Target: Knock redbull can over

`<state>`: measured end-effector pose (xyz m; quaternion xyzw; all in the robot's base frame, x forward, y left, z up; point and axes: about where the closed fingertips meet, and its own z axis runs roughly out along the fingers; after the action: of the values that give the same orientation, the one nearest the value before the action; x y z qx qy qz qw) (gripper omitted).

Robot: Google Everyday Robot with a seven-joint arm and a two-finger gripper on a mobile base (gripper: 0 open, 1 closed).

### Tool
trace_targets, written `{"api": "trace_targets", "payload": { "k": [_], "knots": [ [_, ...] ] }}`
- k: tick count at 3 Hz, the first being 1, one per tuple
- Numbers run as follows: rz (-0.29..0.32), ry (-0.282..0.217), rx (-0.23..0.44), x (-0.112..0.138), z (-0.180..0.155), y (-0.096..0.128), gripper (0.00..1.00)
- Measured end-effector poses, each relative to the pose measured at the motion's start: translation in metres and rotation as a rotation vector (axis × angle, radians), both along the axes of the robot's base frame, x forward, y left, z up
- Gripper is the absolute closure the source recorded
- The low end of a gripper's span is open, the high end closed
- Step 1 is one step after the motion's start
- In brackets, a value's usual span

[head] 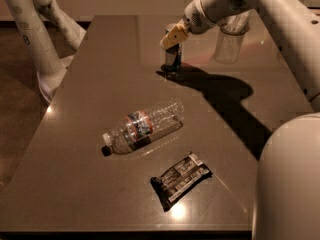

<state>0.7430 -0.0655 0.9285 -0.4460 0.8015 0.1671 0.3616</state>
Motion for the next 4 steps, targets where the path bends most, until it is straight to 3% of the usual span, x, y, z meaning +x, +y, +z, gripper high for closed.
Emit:
{"api": "trace_targets", "payload": {
  "k": [1,2,3,4],
  "knots": [
    [0.01,0.002,0.003,-0.005,0.003,-0.002,0.64],
    [0.042,0.016,-0.04,-0.018,0.014,-0.005,0.87],
    [0.111,0.057,-0.137,-0.038,0.027,-0.002,1.0],
    [0.199,0.102,-0.259,-0.063,0.031,0.004,1.0]
  ]
}}
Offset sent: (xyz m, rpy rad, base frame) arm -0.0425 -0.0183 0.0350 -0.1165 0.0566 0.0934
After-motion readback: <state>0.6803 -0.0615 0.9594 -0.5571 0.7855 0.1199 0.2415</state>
